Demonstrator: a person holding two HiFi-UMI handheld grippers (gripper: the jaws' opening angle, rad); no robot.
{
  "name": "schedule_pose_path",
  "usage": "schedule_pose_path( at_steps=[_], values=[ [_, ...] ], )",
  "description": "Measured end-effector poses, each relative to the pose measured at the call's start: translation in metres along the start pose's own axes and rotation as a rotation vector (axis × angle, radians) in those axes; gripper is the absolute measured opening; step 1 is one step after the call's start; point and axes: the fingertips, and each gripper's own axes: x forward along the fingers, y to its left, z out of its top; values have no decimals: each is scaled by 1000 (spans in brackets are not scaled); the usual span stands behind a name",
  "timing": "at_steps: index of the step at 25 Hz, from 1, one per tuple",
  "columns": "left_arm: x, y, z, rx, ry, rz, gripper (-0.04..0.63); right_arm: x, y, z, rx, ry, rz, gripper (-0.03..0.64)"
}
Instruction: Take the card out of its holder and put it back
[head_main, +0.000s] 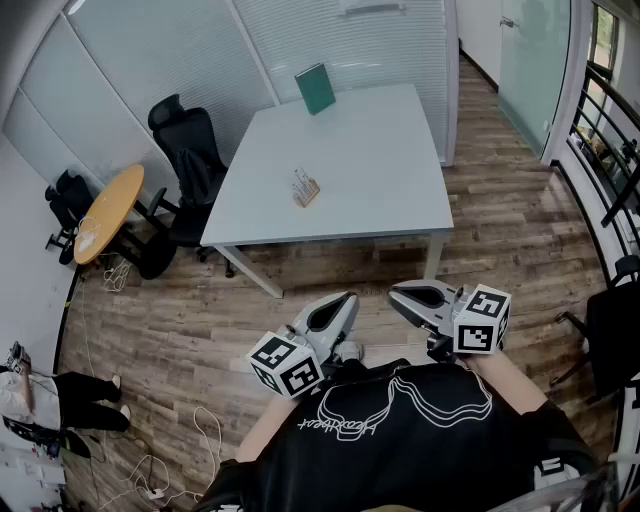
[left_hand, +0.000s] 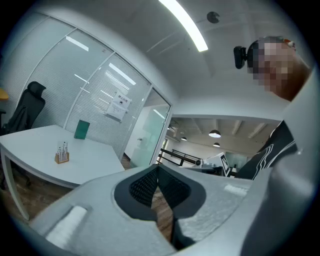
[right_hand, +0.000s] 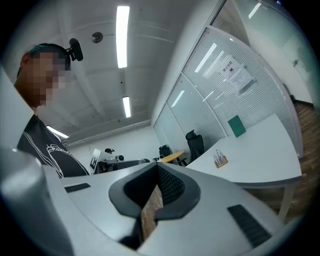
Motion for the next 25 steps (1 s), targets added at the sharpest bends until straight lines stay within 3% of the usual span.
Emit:
schedule_pose_path(
  at_steps=[18,25],
  values=[
    [0,-8,0,5,13,22,14,-2,7,0,56,-19,42,9],
    [1,26,8,-3,-8,42,14,22,-11,4,39,-19,42,9]
  ],
)
